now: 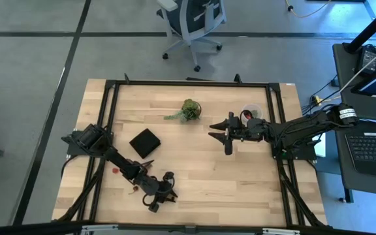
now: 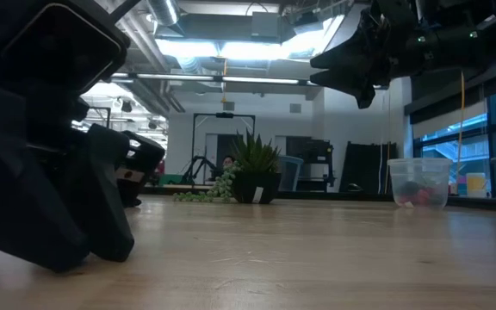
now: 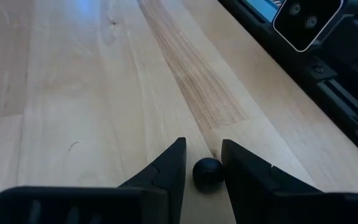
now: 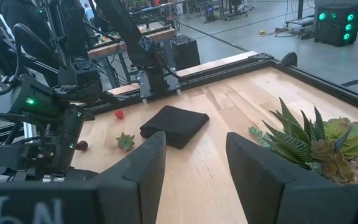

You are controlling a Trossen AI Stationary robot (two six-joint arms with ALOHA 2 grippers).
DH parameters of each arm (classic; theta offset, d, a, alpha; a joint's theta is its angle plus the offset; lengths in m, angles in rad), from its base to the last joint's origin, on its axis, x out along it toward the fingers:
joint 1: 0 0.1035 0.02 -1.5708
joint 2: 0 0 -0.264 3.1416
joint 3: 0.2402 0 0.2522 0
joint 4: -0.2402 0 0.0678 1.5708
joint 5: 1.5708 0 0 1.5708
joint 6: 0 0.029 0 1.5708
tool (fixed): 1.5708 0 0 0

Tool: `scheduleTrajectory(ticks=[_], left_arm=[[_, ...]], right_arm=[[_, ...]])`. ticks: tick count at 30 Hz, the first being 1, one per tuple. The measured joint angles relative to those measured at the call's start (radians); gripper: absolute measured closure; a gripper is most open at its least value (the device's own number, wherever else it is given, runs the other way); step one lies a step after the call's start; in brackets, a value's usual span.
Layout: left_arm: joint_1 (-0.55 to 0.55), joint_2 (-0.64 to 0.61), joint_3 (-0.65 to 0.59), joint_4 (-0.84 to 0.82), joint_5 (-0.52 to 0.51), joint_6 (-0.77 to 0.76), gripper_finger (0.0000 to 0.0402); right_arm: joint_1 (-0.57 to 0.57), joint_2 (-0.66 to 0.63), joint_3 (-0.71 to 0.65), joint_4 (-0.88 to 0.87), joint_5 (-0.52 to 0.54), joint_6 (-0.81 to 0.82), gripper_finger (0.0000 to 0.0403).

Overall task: Pick and placing Produce into tupperware
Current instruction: Put the blueberry into the bin

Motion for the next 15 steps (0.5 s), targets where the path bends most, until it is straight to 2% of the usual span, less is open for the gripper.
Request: scheduleTrajectory(ticks=[4, 8, 11, 15], left_arm=[[-0.001, 0.001, -0.002, 0.012, -0.015, 0.019, 0.0311], [0.012, -0.012, -0.004, 0.017, -0.010, 0.071, 0.0339], [0.027, -0.023, -0.006, 0.009, -0.002, 0.092, 0.0359], [0.041, -0.031, -0.008, 0.000, 0.002, 0.127, 0.0358]], right_arm=[[0.000, 0.000, 0.000, 0.000, 0.000, 0.000, 0.0231], [0.000, 0.000, 0.000, 0.000, 0.000, 0.017, 0.0231], [0.000, 0.000, 0.000, -0.003, -0.001, 0.109, 0.0231], [0.000, 0.000, 0.000, -0.013, -0.006, 0.281, 0.0231]])
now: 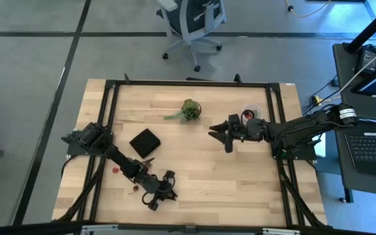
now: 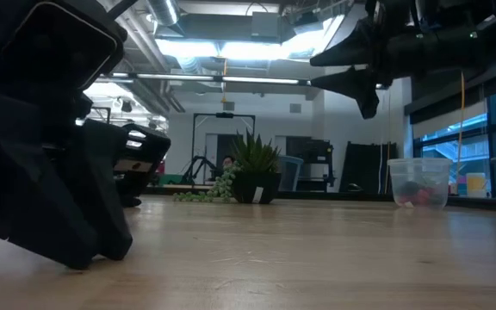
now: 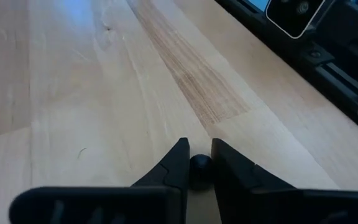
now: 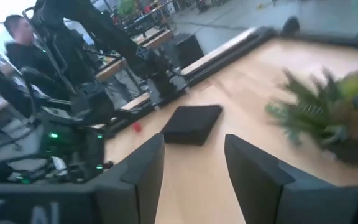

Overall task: Pick and placing Produce into tupperware
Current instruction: Put the blueberry into the bin

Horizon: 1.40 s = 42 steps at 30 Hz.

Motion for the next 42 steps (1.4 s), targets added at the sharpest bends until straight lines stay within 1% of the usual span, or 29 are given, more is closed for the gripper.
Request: scheduleTrajectory(ticks=[3, 6, 9, 12, 17, 19, 22, 26, 30, 37, 42], left_arm=[[0.011, -0.006, 0.000, -0.007, -0.001, 0.016, 0.0345], [0.023, -0.012, -0.001, -0.011, -0.017, 0.059, 0.0342], [0.049, -0.029, -0.002, -0.022, -0.051, 0.108, 0.0349], [0.082, -0.071, -0.005, -0.079, -0.121, 0.175, 0.0355], [0.138, -0.182, -0.002, -0.129, -0.330, 0.326, 0.0350], [0.162, -0.225, -0.002, -0.133, -0.374, 0.407, 0.0345], [0.200, -0.276, 0.014, -0.108, -0.400, 0.517, 0.0343], [0.241, -0.299, 0.062, -0.107, -0.399, 0.656, 0.0350], [0.282, -0.299, 0.105, -0.107, -0.398, 0.770, 0.0350], [0.360, -0.299, 0.137, -0.102, -0.383, 0.820, 0.0344], [0.395, -0.299, 0.137, -0.064, -0.298, 0.848, 0.0349]], right_arm=[[0.000, 0.004, 0.000, -0.010, -0.070, 0.061, 0.0231], [0.001, 0.007, 0.001, -0.015, -0.139, 0.127, 0.0231], [0.000, 0.008, 0.001, -0.018, -0.147, 0.191, 0.0231], [0.000, 0.008, 0.001, -0.023, -0.147, 0.257, 0.0231], [-0.002, 0.008, 0.001, -0.032, -0.147, 0.302, 0.0231], [-0.002, 0.008, 0.001, -0.035, -0.147, 0.313, 0.0231], [-0.002, 0.008, 0.001, -0.033, -0.145, 0.303, 0.0231], [-0.002, 0.008, 0.001, -0.026, -0.090, 0.295, 0.0231], [-0.002, 0.008, 0.001, -0.018, -0.078, 0.293, 0.0231], [0.020, 0.009, 0.041, -0.021, -0.074, 0.212, 0.0231], [0.027, 0.015, 0.090, -0.053, -0.067, 0.146, 0.0231]])
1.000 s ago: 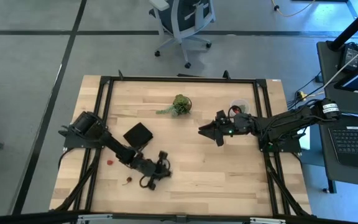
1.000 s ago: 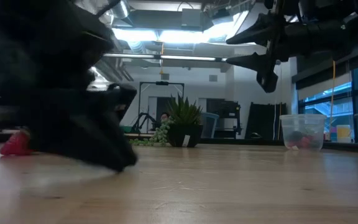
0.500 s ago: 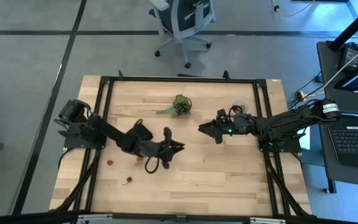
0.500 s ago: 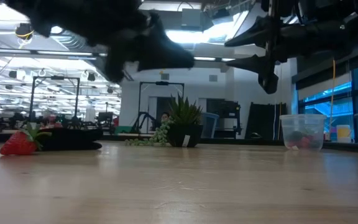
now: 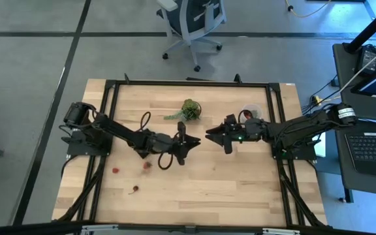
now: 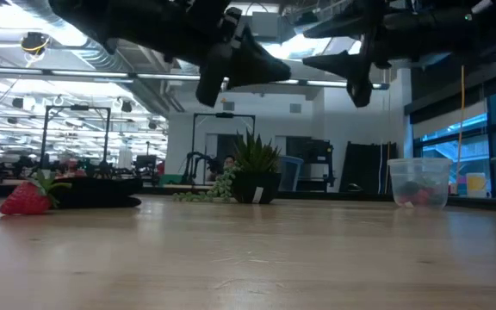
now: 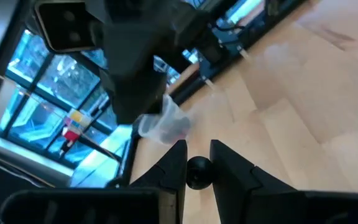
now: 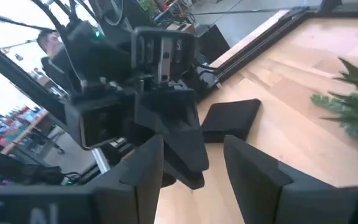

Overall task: Pick and placing Produce into tupperware
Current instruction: Put the blueberry into the bin

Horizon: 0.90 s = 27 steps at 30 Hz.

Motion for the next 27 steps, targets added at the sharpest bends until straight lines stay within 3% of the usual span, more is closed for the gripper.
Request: scheduleTrajectory(ticks=[13, 23, 27], left_arm=[[0.004, 0.000, -0.001, 0.078, 0.017, 0.097, 0.0343], [0.000, -0.001, 0.001, 0.060, -0.013, 0.094, 0.0342], [0.002, -0.001, 0.001, 0.009, -0.078, 0.049, 0.0342]], right_arm=[[-0.002, 0.197, 0.135, 0.000, 0.009, -0.066, 0.0231], [0.001, 0.206, 0.169, -0.006, -0.028, -0.094, 0.0248], [0.004, 0.206, 0.169, -0.005, -0.038, -0.117, 0.0260]])
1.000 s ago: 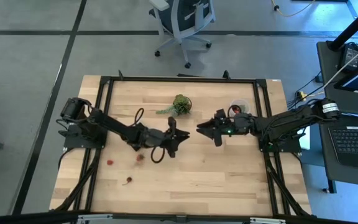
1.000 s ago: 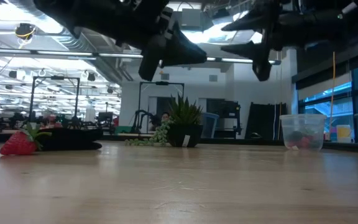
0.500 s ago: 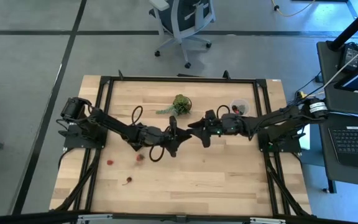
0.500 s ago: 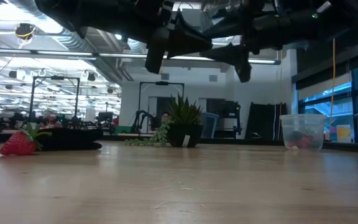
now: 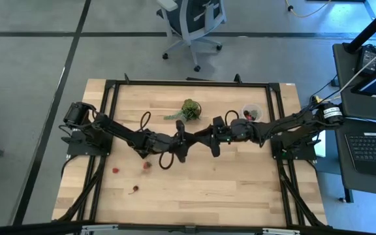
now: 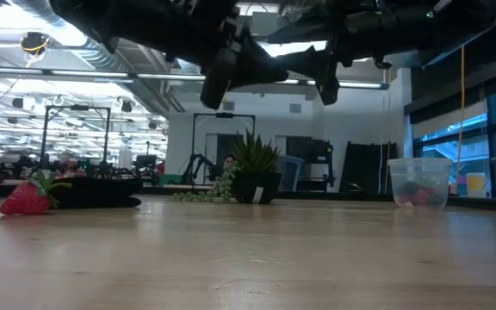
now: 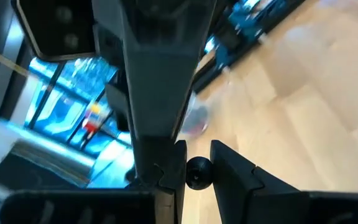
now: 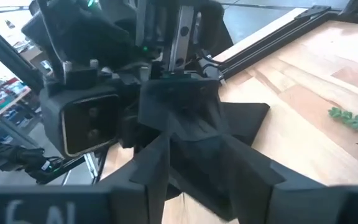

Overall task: Pick and placing Produce into tupperware
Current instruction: Put the blueberry into the bin

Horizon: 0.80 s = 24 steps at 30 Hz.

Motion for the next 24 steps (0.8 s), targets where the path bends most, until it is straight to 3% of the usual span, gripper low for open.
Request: scheduleTrajectory(ticks=[2, 24], left_arm=[[-0.001, 0.000, 0.000, -0.013, -0.047, -0.005, 0.0342], [-0.020, 0.000, 0.000, -0.003, -0.040, -0.010, 0.0342]], right_arm=[[-0.002, 0.000, 0.000, 0.004, -0.003, 0.000, 0.0264], [-0.001, -0.003, 0.000, -0.061, 0.004, -0.031, 0.0270]])
